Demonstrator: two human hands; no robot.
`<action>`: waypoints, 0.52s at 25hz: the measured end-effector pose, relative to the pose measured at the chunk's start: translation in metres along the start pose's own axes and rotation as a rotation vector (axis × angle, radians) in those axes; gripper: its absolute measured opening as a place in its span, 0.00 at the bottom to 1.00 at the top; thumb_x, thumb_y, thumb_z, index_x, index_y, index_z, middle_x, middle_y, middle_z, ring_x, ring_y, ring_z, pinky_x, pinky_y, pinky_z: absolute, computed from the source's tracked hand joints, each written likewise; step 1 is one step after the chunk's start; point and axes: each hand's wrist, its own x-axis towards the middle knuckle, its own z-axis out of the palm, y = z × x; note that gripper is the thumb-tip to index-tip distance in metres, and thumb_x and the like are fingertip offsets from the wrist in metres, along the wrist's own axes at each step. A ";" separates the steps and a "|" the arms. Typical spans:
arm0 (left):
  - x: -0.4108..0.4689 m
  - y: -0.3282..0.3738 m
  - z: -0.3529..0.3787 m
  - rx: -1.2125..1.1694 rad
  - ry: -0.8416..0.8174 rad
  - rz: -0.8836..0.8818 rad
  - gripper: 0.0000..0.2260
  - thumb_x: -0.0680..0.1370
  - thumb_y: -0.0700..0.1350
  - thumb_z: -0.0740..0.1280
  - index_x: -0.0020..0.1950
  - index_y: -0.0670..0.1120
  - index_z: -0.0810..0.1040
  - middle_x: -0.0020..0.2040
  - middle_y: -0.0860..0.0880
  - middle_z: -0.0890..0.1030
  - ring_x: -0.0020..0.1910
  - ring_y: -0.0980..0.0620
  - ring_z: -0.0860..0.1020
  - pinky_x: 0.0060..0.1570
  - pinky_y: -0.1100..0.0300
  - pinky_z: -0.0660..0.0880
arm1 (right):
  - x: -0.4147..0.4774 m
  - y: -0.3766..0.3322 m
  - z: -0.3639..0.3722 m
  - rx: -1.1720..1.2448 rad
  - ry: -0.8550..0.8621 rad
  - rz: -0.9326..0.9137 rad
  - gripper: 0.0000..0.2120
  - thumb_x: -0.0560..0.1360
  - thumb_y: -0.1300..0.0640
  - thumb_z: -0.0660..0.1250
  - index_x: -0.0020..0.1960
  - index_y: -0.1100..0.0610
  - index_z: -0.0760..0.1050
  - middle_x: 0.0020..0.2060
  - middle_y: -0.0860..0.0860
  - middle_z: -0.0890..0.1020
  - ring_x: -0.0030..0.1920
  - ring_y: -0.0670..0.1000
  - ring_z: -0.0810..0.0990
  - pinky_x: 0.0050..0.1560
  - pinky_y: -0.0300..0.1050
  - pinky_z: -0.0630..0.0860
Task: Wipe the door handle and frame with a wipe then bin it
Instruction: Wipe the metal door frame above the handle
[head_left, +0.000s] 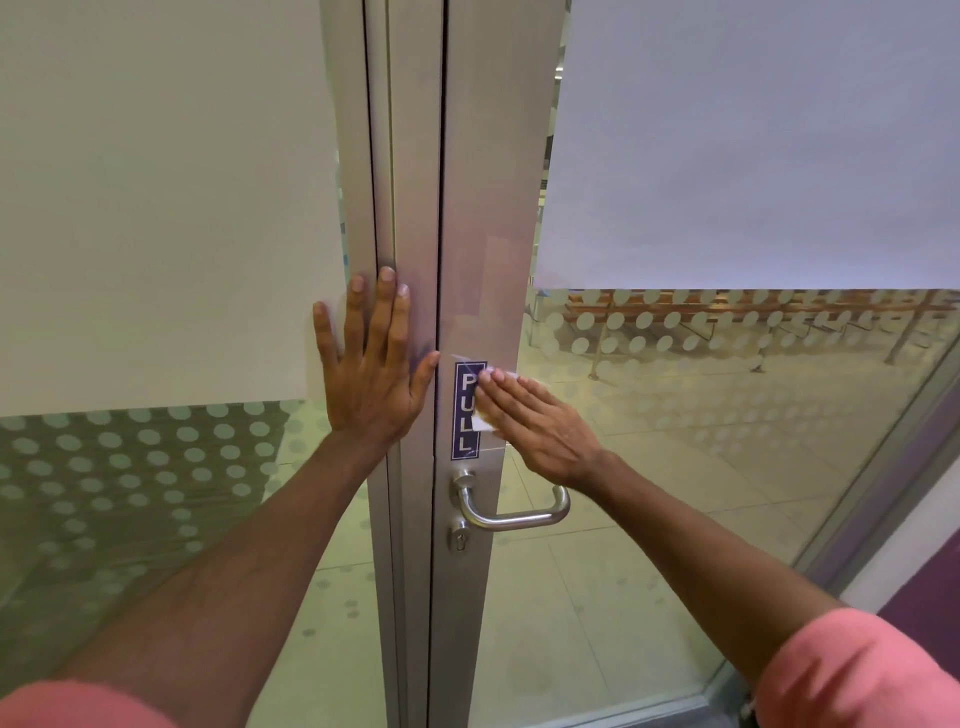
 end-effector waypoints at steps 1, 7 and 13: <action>0.000 0.000 0.000 -0.001 0.002 0.004 0.29 0.84 0.60 0.49 0.78 0.43 0.53 0.78 0.42 0.54 0.80 0.48 0.41 0.76 0.42 0.38 | -0.010 -0.002 0.003 -0.002 -0.065 -0.068 0.26 0.82 0.56 0.47 0.78 0.57 0.44 0.78 0.54 0.46 0.78 0.51 0.44 0.78 0.47 0.39; -0.001 0.001 0.001 -0.008 0.014 0.001 0.30 0.83 0.60 0.50 0.79 0.43 0.51 0.80 0.45 0.49 0.80 0.48 0.41 0.76 0.41 0.38 | -0.021 -0.004 -0.006 -0.050 -0.142 -0.105 0.28 0.80 0.59 0.50 0.78 0.56 0.46 0.78 0.53 0.49 0.78 0.50 0.46 0.77 0.44 0.37; -0.001 0.000 0.000 0.004 0.019 -0.001 0.29 0.83 0.59 0.51 0.79 0.43 0.52 0.80 0.44 0.50 0.80 0.48 0.41 0.76 0.42 0.38 | 0.017 -0.012 -0.004 0.048 0.156 0.165 0.26 0.84 0.56 0.51 0.78 0.59 0.44 0.78 0.54 0.43 0.78 0.53 0.46 0.79 0.48 0.46</action>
